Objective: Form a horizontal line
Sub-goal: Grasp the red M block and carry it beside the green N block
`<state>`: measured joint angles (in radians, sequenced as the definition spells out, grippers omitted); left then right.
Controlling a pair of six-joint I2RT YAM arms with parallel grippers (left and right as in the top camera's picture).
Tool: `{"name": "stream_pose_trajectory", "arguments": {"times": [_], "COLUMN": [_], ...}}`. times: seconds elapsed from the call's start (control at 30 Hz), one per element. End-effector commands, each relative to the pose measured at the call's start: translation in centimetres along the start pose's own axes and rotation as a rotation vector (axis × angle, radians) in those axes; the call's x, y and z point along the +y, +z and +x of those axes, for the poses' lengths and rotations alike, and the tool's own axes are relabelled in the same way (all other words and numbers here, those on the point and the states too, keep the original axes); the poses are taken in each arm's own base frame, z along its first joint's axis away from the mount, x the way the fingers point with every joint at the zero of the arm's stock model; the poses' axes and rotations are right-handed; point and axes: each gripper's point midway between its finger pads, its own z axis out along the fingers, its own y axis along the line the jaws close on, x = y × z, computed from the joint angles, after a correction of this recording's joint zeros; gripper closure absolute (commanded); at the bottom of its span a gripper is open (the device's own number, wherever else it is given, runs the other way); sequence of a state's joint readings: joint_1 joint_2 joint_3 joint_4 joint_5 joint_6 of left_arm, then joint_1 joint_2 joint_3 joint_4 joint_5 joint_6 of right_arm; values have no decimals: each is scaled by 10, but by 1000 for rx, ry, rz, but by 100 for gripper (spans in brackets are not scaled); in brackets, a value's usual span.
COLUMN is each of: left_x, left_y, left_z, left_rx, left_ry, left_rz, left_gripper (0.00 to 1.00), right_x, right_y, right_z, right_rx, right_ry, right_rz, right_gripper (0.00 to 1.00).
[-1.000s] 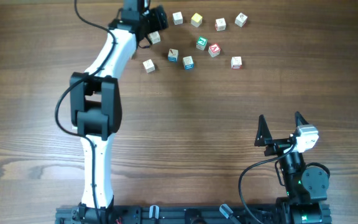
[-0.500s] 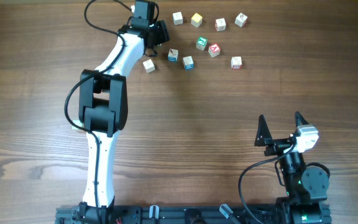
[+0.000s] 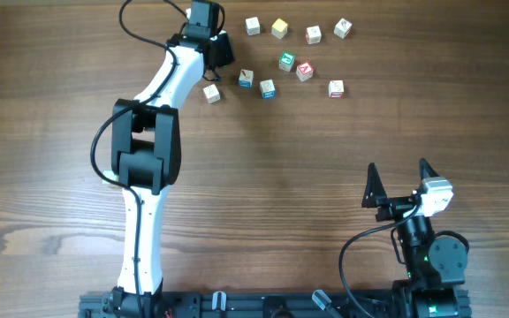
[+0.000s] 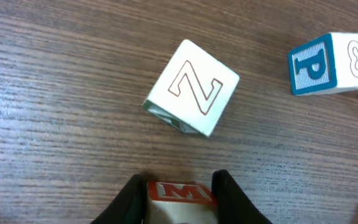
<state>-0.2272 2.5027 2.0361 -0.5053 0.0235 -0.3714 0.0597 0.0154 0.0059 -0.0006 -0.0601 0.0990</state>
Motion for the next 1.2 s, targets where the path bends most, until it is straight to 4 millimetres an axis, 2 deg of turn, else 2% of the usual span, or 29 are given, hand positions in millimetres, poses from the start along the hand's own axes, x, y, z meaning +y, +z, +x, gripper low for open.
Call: {"name": "stream_pose_trajectory", "arguments": {"times": [0.0,0.1,0.2,0.33,0.43,0.57,0.6,0.63,0.7,0.83,0.93,1.07,1.17], "left_x": [0,-6,-15,-21,-7,13,15,21,27,40,49,61,81], "left_y": [-4,-25,-61,-124,-191,-271,-286,-315,-337,-365,-373,-368,-355], "left_z": [7,-11,-30,-50,-57,-43,-37,-22,-8,24,42,65,86], "left_rx": [26,-15,-56,-100,-120,-105,-91,-61,-29,58,120,195,233], "left_ry": [32,32,80,165,183,179,180,182,178,129,87,79,45], "left_rz": [-1,15,31,26,-63,-159,-165,-175,-187,-220,-254,-297,-381], "left_gripper": [81,81,83,83,84,92,93,96,96,96,96,96,96], "right_x": [1,1,1,1,1,1,1,1,1,1,1,1,1], "right_y": [0,0,0,0,0,0,0,0,0,0,0,0,0], "right_z": [-2,-2,-2,-2,-2,-2,-2,-2,-2,-2,-2,-2,-2], "right_rx": [-7,-7,-7,-7,-7,-7,-7,-7,-7,-7,-7,-7,-7], "right_ry": [-18,-18,-18,-18,-18,-18,-18,-18,-18,-18,-18,-18,-18], "right_rz": [-8,-8,-8,-8,-8,-8,-8,-8,-8,-8,-8,-8,-8], "right_gripper": [0,0,0,0,0,0,0,0,0,0,0,0,0]}}
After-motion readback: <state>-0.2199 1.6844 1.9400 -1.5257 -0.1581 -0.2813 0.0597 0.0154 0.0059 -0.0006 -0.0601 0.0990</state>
